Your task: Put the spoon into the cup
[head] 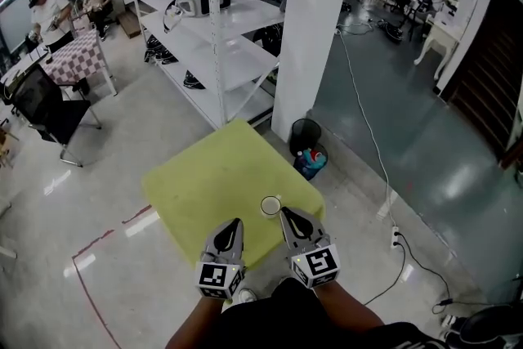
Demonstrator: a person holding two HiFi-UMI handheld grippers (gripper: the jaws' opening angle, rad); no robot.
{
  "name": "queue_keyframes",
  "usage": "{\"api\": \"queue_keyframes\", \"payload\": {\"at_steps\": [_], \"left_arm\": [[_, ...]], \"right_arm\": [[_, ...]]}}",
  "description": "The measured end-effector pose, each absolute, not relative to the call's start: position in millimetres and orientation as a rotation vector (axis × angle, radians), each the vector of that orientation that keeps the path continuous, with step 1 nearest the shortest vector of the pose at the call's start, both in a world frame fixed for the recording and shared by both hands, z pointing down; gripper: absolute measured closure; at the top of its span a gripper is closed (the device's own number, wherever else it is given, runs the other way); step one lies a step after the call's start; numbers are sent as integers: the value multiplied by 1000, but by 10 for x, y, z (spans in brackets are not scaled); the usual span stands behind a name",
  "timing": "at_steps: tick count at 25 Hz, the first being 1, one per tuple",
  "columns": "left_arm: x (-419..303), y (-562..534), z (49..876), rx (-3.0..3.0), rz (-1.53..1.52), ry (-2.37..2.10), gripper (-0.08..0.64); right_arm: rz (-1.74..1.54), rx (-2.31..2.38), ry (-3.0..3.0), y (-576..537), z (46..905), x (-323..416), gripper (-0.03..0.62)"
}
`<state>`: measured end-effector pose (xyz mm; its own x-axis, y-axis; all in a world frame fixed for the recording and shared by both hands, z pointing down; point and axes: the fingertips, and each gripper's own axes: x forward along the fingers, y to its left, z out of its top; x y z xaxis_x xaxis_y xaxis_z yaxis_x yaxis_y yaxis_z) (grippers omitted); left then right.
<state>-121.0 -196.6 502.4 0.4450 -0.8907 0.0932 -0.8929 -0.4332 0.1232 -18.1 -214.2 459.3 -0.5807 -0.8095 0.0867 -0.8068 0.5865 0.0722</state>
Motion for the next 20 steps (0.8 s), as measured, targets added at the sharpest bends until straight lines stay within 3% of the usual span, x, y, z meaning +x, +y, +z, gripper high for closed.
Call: {"api": "queue_keyframes", "payload": {"at_steps": [20], "left_arm": [[-958, -2398, 5519, 2467, 125, -1659, 553]], "right_arm": [[110, 1269, -2743, -2774, 4964, -62, 583]]}}
